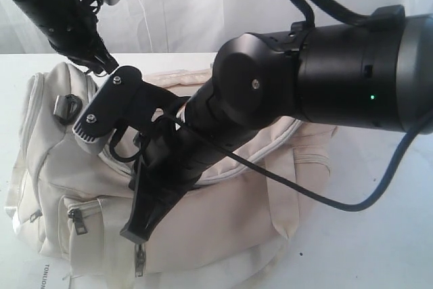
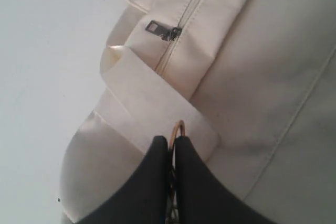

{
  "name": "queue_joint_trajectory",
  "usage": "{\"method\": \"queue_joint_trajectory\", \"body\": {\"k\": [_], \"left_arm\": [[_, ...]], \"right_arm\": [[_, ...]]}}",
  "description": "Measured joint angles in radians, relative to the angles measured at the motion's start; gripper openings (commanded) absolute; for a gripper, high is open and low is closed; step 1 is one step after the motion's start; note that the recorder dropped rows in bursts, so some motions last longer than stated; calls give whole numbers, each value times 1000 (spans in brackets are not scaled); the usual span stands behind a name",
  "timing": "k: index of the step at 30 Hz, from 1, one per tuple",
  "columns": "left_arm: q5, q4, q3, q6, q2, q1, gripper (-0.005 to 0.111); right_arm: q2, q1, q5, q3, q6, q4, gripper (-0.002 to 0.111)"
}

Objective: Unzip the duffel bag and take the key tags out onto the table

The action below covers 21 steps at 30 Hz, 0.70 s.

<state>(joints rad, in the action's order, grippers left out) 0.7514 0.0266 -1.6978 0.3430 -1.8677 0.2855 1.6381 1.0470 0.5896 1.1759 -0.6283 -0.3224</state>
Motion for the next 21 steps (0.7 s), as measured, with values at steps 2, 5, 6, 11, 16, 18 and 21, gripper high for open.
{"method": "queue_joint_trajectory", "body": {"k": [2, 5, 6, 11, 16, 18, 21], "left_arm": [[8, 11, 0, -14, -6, 0, 34], [31, 51, -7, -19, -8, 0, 66], [49, 61, -15, -19, -8, 0, 72], [245, 84, -115, -21, 14, -2, 50], [380, -90, -248, 37, 120, -4, 47], [380, -241, -236, 123, 161, -4, 49], [380, -345, -163, 240, 224, 42, 49]], "right_arm": [[0, 0, 7, 0, 0, 0, 0], [0, 0, 18, 0, 0, 0, 0], [0, 0, 18, 0, 0, 0, 0], [0, 0, 21, 0, 20, 0, 20], [-41, 0, 128, 20, 43, 13, 65], [-104, 0, 198, 46, 95, 76, 65], [-228, 0, 315, 60, 245, 266, 65]]}}
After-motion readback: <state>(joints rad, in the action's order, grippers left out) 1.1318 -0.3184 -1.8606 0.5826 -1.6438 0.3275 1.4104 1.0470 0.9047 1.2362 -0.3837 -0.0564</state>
